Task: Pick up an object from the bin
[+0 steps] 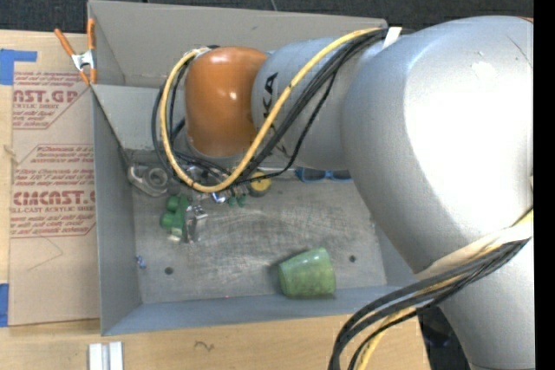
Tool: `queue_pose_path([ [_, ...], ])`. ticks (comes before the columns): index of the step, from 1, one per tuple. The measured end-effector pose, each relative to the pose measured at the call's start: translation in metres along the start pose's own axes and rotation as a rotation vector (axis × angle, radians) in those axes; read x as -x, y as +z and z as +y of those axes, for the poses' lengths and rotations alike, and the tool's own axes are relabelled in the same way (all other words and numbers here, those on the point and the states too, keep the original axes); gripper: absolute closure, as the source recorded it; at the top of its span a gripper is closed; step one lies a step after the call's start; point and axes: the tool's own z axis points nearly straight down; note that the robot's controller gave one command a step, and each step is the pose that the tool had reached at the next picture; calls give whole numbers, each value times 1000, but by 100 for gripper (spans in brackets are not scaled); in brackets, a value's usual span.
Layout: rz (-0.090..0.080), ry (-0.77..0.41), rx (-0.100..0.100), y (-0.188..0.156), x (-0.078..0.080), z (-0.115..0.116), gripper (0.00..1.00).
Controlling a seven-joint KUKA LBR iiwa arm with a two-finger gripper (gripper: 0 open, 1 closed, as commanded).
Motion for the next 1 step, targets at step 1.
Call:
queue_pose_path([
  [1,-9,2,4,-1,2,1,100],
])
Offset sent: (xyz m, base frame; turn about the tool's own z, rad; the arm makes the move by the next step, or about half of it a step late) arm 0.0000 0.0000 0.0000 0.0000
